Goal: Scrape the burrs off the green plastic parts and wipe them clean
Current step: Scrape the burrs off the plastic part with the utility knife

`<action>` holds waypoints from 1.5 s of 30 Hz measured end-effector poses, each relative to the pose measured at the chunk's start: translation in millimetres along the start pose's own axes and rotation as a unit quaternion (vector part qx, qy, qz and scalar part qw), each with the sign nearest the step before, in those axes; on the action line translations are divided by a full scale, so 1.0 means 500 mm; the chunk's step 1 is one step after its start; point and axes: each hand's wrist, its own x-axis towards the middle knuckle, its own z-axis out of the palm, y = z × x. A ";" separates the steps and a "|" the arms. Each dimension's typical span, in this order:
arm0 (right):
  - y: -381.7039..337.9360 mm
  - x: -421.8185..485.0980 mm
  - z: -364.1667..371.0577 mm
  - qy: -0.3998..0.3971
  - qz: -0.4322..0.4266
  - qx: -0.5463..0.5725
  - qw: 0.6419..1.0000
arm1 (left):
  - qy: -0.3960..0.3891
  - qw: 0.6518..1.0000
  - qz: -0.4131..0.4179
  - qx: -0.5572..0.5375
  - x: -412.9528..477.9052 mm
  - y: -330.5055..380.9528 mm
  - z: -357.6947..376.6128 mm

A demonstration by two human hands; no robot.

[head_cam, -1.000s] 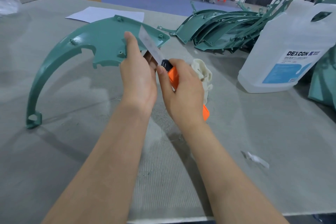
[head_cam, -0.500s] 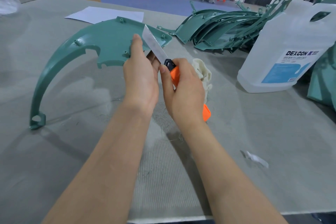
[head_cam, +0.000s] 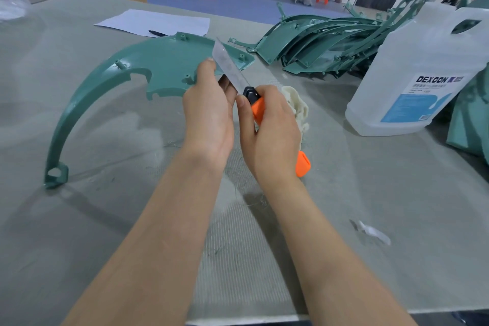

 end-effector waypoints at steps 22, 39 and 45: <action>0.046 0.049 -0.051 0.053 0.136 0.003 0.989 | 0.058 0.998 0.031 -0.017 0.014 0.003 -0.005; 0.019 0.016 -0.017 -0.082 0.029 0.005 0.996 | 0.053 0.998 0.016 0.031 0.017 -0.002 -0.010; 0.023 0.015 -0.015 -0.069 0.032 -0.024 0.997 | 0.046 0.999 0.005 0.025 0.017 -0.003 -0.010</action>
